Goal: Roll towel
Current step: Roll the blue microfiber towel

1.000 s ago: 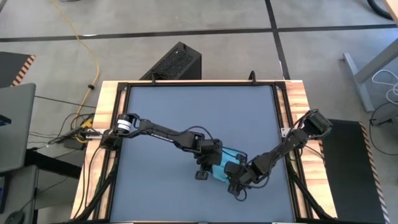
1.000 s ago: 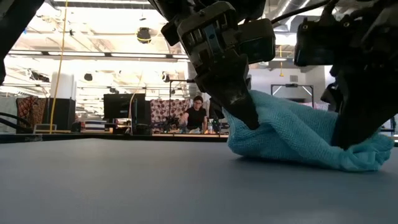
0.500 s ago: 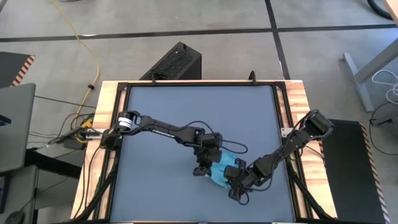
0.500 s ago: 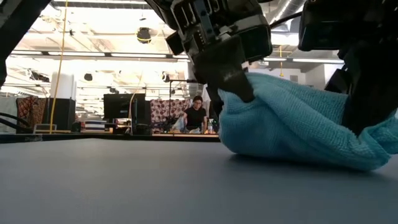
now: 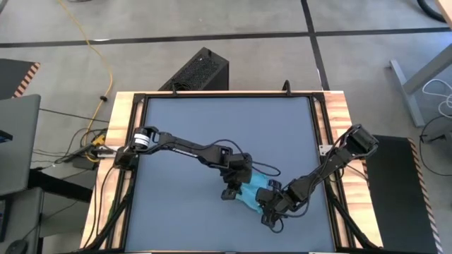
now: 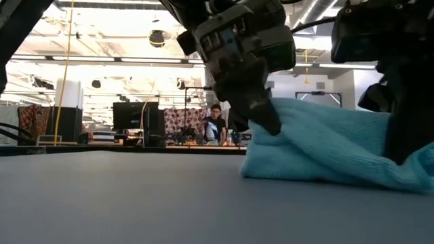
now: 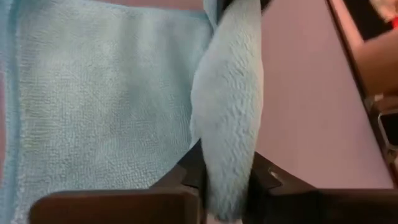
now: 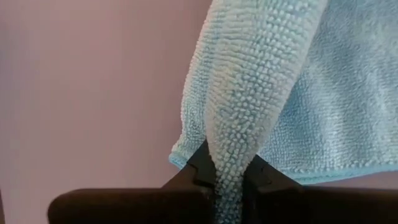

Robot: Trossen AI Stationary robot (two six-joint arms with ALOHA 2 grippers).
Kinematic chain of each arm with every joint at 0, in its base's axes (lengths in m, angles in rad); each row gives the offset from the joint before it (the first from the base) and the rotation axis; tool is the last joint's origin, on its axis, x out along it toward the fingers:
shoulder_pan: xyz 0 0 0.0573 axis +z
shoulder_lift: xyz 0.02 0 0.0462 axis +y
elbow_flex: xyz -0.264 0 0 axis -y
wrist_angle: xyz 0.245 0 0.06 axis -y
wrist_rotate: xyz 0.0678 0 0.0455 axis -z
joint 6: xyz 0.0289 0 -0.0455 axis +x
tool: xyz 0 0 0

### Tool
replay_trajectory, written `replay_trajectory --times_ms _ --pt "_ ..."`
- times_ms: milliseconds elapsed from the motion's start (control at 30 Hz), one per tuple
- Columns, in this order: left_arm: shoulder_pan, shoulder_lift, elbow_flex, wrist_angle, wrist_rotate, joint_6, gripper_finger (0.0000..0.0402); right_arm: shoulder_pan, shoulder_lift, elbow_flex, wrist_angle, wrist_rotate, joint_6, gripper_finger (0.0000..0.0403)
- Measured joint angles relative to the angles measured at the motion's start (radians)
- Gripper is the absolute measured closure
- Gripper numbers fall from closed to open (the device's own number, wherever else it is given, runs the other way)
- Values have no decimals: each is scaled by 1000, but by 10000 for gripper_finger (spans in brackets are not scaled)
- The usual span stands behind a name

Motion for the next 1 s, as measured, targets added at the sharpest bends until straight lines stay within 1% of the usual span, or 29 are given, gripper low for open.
replay_trajectory --times_ms 133,333,467,533,633,800,867,1000 --pt "-20 0 0 2 -8 31 320 1 1 -1 -7 -15 0 358" --pt "-24 -1 -1 39 -50 48 245 2 2 -3 -5 -15 0 356" --pt "-28 -4 -1 40 -57 48 211 1 1 -4 -15 -6 0 356" --pt "-35 -10 -1 41 -69 52 205 2 2 -4 -18 -4 -1 356" --pt "-49 -31 4 31 -137 97 203 3 2 -4 -17 -1 -1 356" --pt "-84 -107 13 47 -288 233 203 3 1 -4 -21 0 -3 355" --pt "-103 -128 14 47 -328 286 203 3 1 -4 -23 0 -3 355" --pt "-145 -132 14 41 -403 389 203 2 1 -4 -27 0 -3 355"
